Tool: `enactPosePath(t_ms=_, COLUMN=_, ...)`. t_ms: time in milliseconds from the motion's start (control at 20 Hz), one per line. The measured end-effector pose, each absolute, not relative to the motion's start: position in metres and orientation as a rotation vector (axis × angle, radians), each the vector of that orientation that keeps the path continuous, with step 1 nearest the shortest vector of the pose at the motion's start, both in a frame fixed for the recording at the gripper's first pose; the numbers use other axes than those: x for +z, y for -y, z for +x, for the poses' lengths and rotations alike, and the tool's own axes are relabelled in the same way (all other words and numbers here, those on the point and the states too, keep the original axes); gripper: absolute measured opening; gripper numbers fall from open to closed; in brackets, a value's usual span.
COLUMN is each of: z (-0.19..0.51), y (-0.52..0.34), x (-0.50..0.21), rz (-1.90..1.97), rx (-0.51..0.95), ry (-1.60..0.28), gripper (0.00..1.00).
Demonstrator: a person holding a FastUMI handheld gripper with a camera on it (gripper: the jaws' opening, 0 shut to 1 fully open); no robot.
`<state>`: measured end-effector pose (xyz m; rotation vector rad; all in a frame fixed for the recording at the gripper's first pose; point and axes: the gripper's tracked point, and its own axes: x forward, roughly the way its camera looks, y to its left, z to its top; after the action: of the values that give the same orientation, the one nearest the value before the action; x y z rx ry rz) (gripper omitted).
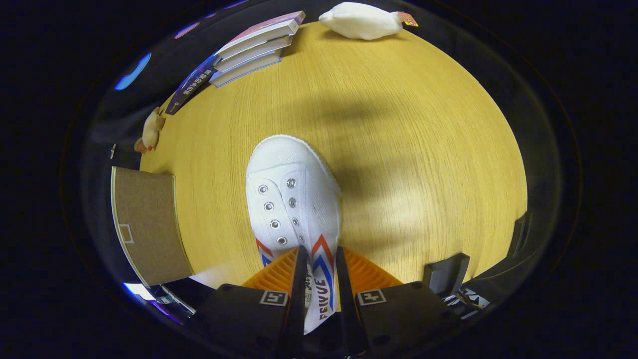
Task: Open the storage box then place both shoes into the box .Put the left shoe in first, then the right shoe, with the right side of both shoes facing outward in a uniform manner.
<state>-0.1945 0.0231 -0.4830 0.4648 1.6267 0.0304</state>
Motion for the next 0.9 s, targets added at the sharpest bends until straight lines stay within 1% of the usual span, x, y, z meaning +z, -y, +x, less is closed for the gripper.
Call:
enactPosePath(t_ms=50, z=-0.194, y=-0.022, x=-0.483, rz=0.478, rx=0.035, ry=-1.610, gripper=0.21)
enactPosePath(t_ms=150, z=-0.195, y=-0.028, x=-0.477, rz=0.548, rx=0.016, ry=-1.605, gripper=0.11)
enactPosePath(t_ms=300, z=-0.192, y=-0.040, x=-0.463, rz=0.658, rx=-0.022, ry=-1.588, gripper=0.11)
enactPosePath(t_ms=500, z=-0.181, y=-0.063, x=-0.419, rz=0.693, rx=0.008, ry=-1.531, gripper=0.10)
enactPosePath(t_ms=900, z=-0.113, y=-0.157, x=-0.306, rz=0.818, rx=0.142, ry=-1.382, gripper=0.10)
